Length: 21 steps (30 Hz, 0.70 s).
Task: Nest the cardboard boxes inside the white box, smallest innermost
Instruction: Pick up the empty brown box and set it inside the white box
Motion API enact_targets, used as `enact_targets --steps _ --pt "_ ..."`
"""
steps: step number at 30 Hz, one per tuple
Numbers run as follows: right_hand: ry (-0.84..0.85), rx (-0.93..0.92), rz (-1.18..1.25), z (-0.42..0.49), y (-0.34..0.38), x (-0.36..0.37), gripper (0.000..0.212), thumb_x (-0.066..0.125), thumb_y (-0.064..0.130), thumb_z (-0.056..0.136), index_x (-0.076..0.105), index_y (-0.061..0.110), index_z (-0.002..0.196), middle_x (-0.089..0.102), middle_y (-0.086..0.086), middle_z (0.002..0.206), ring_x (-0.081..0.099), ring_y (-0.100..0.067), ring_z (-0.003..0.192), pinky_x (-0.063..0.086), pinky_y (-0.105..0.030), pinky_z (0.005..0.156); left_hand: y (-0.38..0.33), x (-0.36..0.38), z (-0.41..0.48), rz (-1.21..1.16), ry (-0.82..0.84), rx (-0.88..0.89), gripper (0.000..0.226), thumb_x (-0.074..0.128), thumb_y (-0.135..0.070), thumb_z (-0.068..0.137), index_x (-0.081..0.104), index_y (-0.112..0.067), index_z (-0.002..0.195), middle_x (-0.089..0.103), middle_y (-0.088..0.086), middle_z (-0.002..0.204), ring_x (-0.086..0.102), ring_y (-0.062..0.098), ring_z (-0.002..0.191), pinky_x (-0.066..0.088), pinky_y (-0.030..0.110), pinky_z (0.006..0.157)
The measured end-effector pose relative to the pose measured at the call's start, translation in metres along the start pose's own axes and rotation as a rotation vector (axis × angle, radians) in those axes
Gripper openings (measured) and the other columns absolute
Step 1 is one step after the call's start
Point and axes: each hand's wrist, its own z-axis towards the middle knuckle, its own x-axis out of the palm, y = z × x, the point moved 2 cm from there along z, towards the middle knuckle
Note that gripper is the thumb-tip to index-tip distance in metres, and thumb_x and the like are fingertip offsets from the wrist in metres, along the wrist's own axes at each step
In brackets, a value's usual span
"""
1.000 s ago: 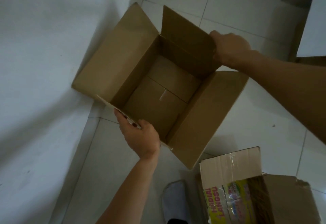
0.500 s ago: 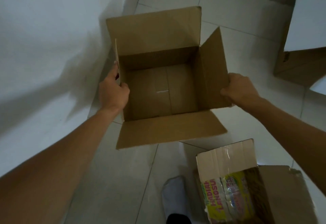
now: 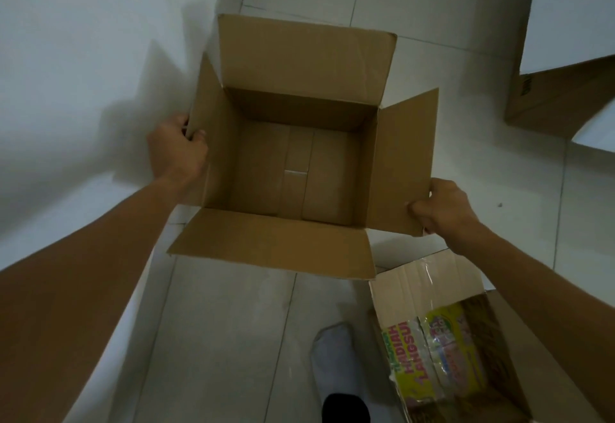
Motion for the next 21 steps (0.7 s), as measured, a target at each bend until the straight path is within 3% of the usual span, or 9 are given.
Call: enact_targets --steps 6,8,12,15,19,21 --pt "0.004 0.042 0.030 0.001 -0.003 -0.002 0.047 0.064 0.014 0.085 0.049 0.004 0.127 0.058 -0.018 0.125 0.061 -0.037 0.103 0.054 -0.050 0.085 0.001 0.000 -0.006 0.091 -0.100 -0.045 0.027 0.058 -0.018 0.089 0.060 -0.012 0.116 0.068 0.013 0.109 0.063 0.030 0.096 0.043 0.029 0.072" --pt "0.007 0.043 0.024 0.000 -0.004 -0.002 0.047 0.064 0.015 0.085 0.048 0.005 0.128 0.057 -0.017 0.126 0.060 -0.038 0.104 0.055 -0.050 0.084 -0.002 0.002 -0.012 0.069 -0.144 -0.071 0.043 0.060 -0.018 0.086 0.049 -0.013 0.127 0.060 0.012 0.123 0.058 0.030 0.108 0.045 0.034 0.084" --pt "-0.022 0.044 0.042 -0.003 -0.006 -0.002 0.050 0.067 0.026 0.084 0.048 0.007 0.125 0.057 -0.015 0.126 0.061 -0.034 0.102 0.057 -0.044 0.078 -0.009 0.004 -0.039 0.103 -0.257 -0.025 0.066 0.064 -0.022 0.078 0.036 -0.013 0.137 0.045 0.014 0.137 0.040 0.031 0.127 0.031 0.044 0.106" --pt "-0.063 0.010 0.042 -0.009 -0.010 -0.006 0.057 0.067 0.041 0.081 0.047 0.010 0.124 0.059 -0.014 0.123 0.061 -0.027 0.091 0.053 -0.031 0.062 -0.013 0.013 -0.072 0.098 -0.189 0.017 0.072 0.063 -0.023 0.079 0.029 -0.014 0.142 0.030 0.015 0.150 0.023 0.032 0.140 0.019 0.050 0.113" --pt "-0.034 -0.006 -0.055 -0.023 -0.031 -0.014 0.071 0.066 0.054 0.076 0.043 0.012 0.130 0.062 -0.016 0.119 0.063 -0.031 0.099 0.054 -0.045 0.085 -0.022 0.027 -0.124 0.081 -0.138 0.072 0.070 0.064 -0.021 0.079 0.031 -0.015 0.141 0.028 0.013 0.152 0.017 0.030 0.142 0.016 0.051 0.114" --pt "0.006 -0.017 -0.085 -0.031 -0.047 -0.020 0.073 0.068 0.053 0.075 0.043 0.013 0.130 0.063 -0.016 0.118 0.062 -0.031 0.101 0.053 -0.047 0.087 -0.029 0.032 -0.153 0.056 -0.128 0.081 0.070 0.065 -0.019 0.078 0.032 -0.015 0.140 0.030 0.012 0.151 0.020 0.029 0.141 0.017 0.051 0.114"
